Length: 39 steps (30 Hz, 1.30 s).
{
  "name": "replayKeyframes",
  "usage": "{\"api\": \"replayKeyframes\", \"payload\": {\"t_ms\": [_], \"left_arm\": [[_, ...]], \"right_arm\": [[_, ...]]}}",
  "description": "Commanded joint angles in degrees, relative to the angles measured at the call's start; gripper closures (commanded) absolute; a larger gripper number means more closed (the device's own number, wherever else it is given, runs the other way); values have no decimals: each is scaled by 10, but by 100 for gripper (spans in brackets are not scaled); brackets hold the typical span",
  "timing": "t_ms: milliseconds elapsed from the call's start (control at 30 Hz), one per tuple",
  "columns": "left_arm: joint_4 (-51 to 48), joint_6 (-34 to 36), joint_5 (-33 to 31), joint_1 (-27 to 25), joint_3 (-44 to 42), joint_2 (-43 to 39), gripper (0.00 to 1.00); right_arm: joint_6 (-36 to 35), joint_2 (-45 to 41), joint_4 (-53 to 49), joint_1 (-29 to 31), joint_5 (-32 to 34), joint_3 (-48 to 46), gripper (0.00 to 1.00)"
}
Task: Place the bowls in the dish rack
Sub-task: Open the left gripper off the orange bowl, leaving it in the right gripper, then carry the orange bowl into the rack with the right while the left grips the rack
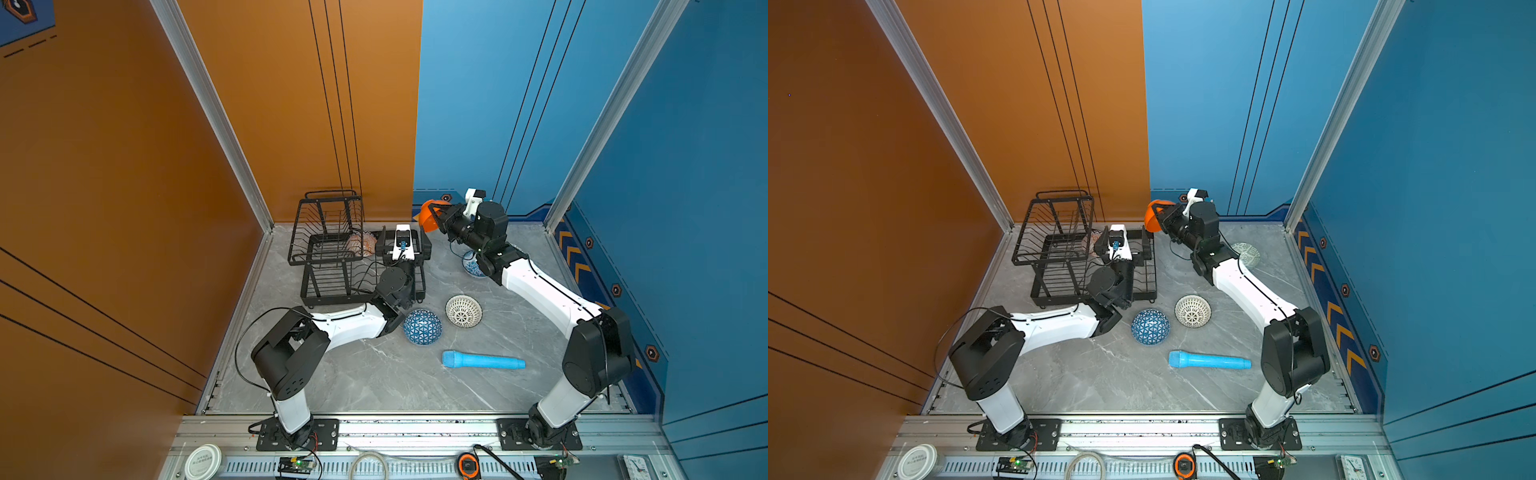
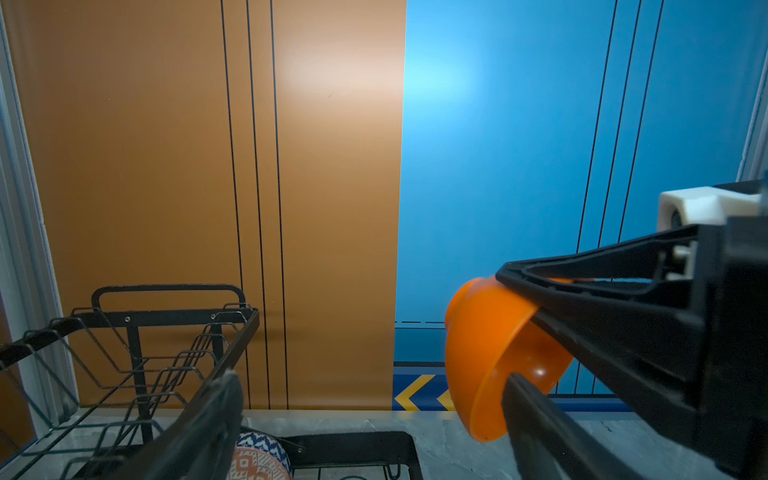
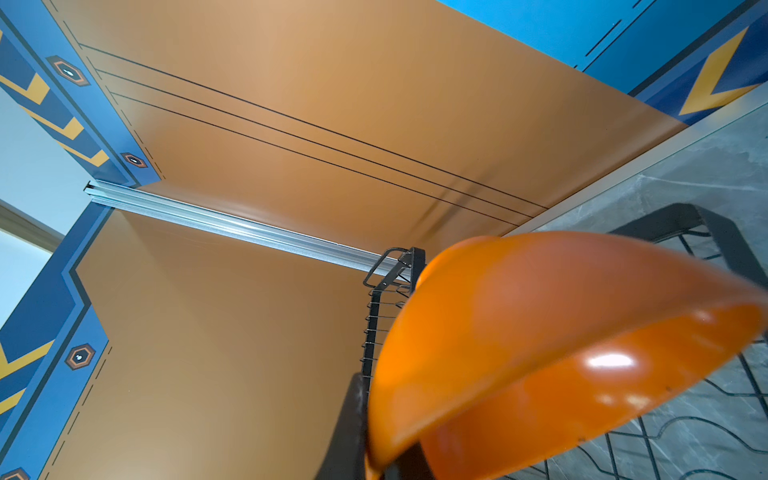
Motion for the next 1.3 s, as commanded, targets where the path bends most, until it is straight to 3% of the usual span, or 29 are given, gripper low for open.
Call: {"api": "replayKeyframes", "payload": {"t_ms": [0, 167, 333, 533, 833, 1267], "left_arm": [[-85, -19, -12, -2, -21, -45, 2], [-327, -123, 27, 26, -15, -130, 2], [-542, -240, 171, 104, 10, -209, 2], [-740, -274, 265, 179, 108, -234, 2], [-814, -318, 458, 296, 136, -251, 2], [-804, -324, 478, 322, 129, -260, 2]], "right_arm": [[-6, -5, 77, -7, 0, -12, 100], [-3, 0, 103, -7, -3, -20, 100], [3, 10, 179, 2, 11, -49, 100], [10, 45, 268, 30, 34, -74, 100], [14, 141, 351, 79, 64, -60, 100], [32, 288, 368, 130, 103, 33, 100]]}}
